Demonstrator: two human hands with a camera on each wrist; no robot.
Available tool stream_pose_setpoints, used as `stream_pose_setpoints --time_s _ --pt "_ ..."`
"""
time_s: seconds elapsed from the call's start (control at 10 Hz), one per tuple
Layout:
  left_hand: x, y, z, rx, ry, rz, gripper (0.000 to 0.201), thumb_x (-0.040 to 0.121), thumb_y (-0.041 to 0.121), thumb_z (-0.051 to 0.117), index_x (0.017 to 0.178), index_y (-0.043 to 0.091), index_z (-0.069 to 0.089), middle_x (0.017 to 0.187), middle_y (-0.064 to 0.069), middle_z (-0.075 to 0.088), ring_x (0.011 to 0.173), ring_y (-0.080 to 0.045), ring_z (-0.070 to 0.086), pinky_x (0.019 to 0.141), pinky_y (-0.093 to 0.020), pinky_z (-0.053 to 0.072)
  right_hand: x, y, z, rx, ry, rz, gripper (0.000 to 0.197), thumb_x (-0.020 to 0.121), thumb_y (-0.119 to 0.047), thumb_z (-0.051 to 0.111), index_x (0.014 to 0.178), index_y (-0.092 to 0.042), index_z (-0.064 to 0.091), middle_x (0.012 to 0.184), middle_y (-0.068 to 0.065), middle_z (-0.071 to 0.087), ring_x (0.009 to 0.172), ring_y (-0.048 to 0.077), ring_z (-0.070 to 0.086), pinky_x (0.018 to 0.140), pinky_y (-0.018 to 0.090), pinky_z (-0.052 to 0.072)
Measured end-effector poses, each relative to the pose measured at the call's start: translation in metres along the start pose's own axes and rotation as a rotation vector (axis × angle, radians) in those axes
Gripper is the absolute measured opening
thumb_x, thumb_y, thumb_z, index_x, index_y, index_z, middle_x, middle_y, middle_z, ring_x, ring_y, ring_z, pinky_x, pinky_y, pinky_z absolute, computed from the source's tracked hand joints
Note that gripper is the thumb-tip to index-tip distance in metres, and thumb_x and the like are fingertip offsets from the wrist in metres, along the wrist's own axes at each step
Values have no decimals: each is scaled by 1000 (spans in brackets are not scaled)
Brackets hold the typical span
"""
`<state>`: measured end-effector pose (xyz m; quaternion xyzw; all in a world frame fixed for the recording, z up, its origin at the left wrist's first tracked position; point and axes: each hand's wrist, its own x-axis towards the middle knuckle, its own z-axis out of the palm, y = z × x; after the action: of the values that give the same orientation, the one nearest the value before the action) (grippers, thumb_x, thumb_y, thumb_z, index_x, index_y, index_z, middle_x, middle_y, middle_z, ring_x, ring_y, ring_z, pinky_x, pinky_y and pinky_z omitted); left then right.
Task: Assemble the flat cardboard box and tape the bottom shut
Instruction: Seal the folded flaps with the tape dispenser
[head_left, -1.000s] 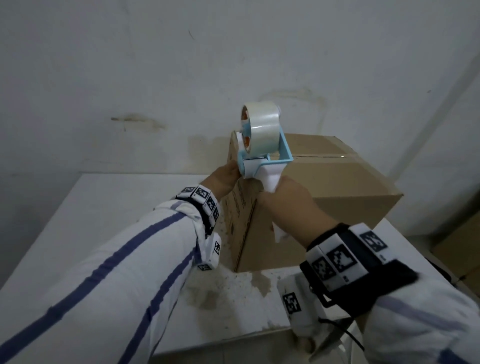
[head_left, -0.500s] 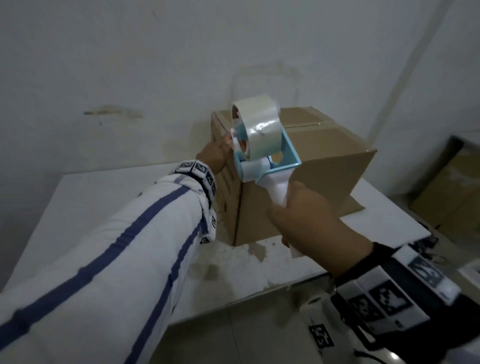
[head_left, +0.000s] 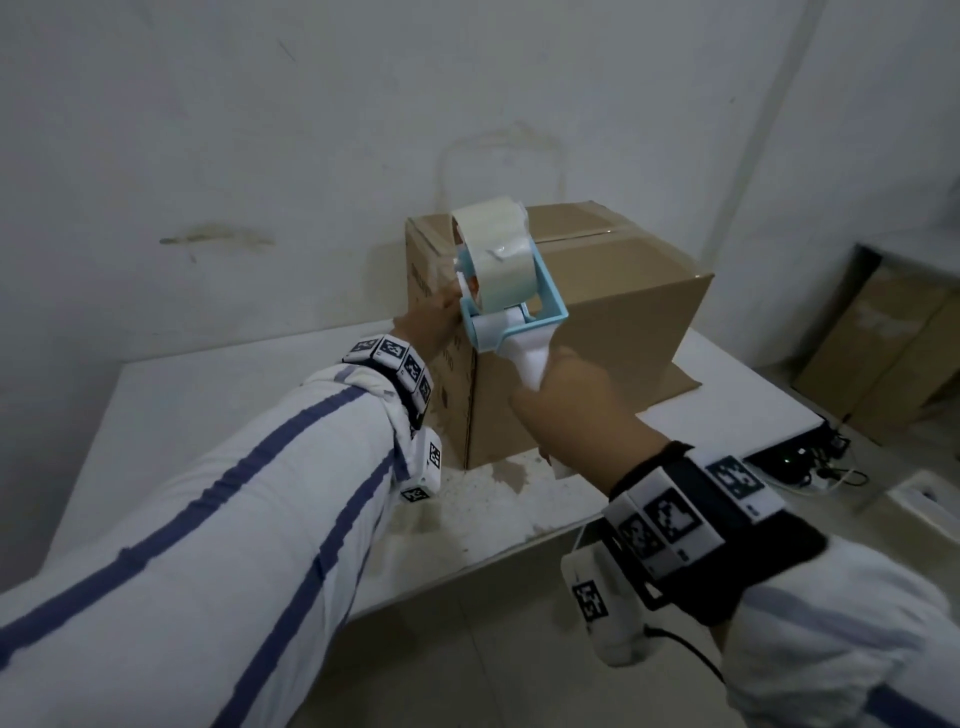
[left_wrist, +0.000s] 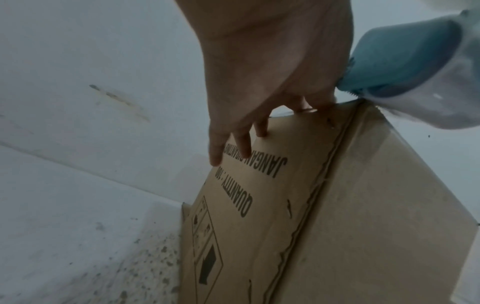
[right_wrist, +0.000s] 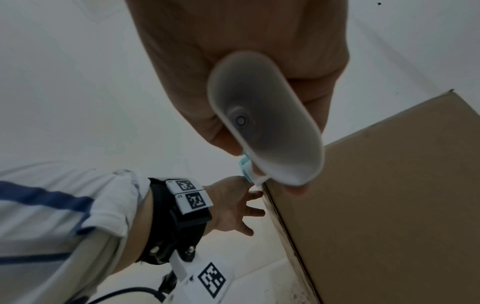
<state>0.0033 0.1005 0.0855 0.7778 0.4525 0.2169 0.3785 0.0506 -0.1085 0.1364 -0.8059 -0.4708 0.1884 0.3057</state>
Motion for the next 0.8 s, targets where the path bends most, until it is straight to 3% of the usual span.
stream_pose_setpoints --time_s 0.1,0.2,0.3,0.4,0.5,0.6,0.7,0.8 --pt "-21 18 -4 -70 -17 90 39 99 4 35 137 -6 41 145 -22 41 124 -29 49 97 -14 37 -8 8 1 -3 9 0 15 87 -18 51 96 -16 40 76 -3 46 77 26 58 67 34 52" --pt "-22 25 -3 -68 2 60 41 100 -2 25 140 -10 29 149 -25 32 132 -30 40 102 -20 25 -20 14 2 -9 7 34 15 87 -20 52 96 -17 41 76 -4 47 77 24 59 69 36 56" --pt "-15 22 -7 10 34 107 43 101 1 22 144 -5 26 152 -20 28 138 -29 32 108 -26 18 -16 11 2 56 -13 91 8 87 -19 50 86 -18 42 84 6 54 76 29 62 69 40 58" --pt "-16 14 -9 -69 -12 136 43 102 7 28 144 -1 28 150 -18 32 136 -29 35 113 -19 25 -6 2 4 178 -47 187 6 85 -17 49 86 -17 44 97 18 60 83 38 67 68 46 60" --pt "-18 15 -14 -1 -173 255 43 103 12 28 144 1 26 143 -9 37 123 -14 37 91 4 30 3 0 7 259 -58 212 12 79 -14 49 91 -12 47 105 23 62 96 40 66 82 52 56" --pt "-7 13 -16 173 -128 160 51 103 30 27 149 9 21 152 -14 33 137 -26 35 114 -32 28 9 1 6 304 -75 233 3 79 -13 50 77 -13 48 91 20 60 94 42 66 82 54 56" --pt "-2 9 -16 229 -138 125 56 101 39 27 150 14 18 153 -13 31 140 -29 31 117 -39 24 10 6 4 339 -92 259 3 76 -10 51 78 -11 49 82 18 58 80 37 63 74 54 56" --pt "-4 11 -19 247 -197 135 63 99 48 25 151 17 9 157 -13 21 143 -30 26 118 -39 22 13 10 2 323 -93 282 6 78 -6 53 79 -9 48 83 18 58 80 38 64 76 53 57"
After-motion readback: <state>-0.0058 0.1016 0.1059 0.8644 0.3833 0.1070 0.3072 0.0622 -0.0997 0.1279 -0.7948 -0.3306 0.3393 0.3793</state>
